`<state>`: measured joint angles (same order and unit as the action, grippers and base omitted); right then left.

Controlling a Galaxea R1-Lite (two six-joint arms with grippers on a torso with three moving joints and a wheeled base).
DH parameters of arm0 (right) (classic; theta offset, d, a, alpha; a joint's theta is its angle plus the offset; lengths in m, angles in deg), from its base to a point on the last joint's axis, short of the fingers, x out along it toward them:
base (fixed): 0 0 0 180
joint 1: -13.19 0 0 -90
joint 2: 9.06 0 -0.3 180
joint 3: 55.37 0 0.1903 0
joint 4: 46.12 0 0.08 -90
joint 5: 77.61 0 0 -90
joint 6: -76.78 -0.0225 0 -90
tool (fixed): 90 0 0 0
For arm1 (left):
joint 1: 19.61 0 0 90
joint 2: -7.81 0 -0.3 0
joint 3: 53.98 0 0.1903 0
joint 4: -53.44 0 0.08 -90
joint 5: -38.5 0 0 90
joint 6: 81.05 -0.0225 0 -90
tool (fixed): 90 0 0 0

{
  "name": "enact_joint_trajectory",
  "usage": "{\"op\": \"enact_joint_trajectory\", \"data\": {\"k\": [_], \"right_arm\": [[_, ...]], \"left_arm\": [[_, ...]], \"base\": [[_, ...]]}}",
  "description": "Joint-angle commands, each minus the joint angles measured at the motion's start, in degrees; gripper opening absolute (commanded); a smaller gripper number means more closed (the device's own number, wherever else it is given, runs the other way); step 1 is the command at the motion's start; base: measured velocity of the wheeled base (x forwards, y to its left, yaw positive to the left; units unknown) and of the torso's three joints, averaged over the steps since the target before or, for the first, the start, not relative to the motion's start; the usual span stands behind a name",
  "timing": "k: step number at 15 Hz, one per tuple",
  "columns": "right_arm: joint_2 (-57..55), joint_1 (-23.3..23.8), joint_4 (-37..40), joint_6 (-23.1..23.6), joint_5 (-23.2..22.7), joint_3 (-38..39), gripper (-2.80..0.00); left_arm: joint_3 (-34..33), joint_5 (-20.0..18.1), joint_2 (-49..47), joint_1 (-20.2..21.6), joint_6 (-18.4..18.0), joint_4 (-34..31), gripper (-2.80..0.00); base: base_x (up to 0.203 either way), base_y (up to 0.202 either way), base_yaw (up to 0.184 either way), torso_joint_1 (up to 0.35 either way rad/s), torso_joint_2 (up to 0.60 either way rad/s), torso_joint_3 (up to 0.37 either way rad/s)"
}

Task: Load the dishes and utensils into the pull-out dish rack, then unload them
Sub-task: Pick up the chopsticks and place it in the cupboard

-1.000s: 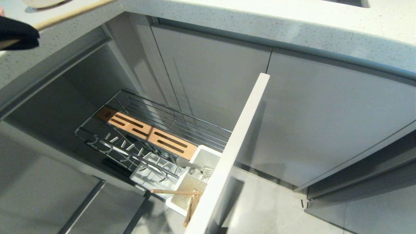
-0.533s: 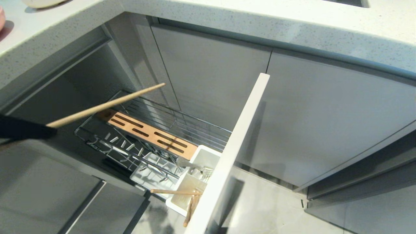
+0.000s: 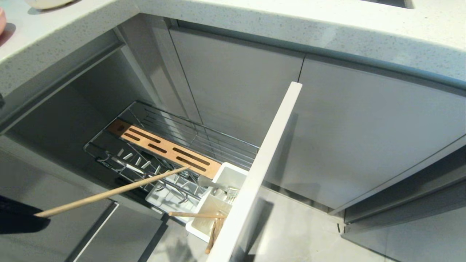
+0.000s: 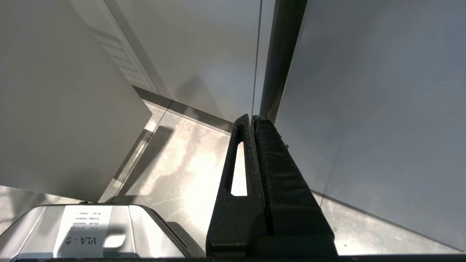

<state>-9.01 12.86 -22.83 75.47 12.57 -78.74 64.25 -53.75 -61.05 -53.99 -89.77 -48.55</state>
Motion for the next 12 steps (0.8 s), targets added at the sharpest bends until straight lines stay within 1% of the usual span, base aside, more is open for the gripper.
{"op": "enact_joint_trajectory", "data": {"k": [1,3,5,9,12], "right_arm": [[-0.05,-0.02,-0.01,0.00,-0.01,0.09,-2.80],[-0.05,-0.02,-0.01,0.00,-0.01,0.09,-2.80],[-0.05,-0.02,-0.01,0.00,-0.01,0.09,-2.80],[-0.05,-0.02,-0.01,0.00,-0.01,0.09,-2.80],[-0.05,-0.02,-0.01,0.00,-0.01,0.09,-2.80]], "left_arm": [[-2.13,-1.71,0.47,1.27,-4.01,-0.62,-2.80],[-4.22,-1.67,0.34,1.91,-5.09,-0.40,-2.80],[-4.80,-1.58,-0.10,2.60,-5.30,-0.35,-2.80],[-6.49,-0.75,-1.98,2.65,-6.16,-0.64,-2.80],[-6.30,-1.57,-3.76,2.56,-6.36,-0.60,-2.80]], "base": [[0.000,0.000,0.000,0.000,0.00,0.000],[0.000,0.000,0.000,0.000,0.00,0.000],[0.000,0.000,0.000,0.000,0.00,0.000],[0.000,0.000,0.000,0.000,0.00,0.000],[0.000,0.000,0.000,0.000,0.00,0.000]]}}
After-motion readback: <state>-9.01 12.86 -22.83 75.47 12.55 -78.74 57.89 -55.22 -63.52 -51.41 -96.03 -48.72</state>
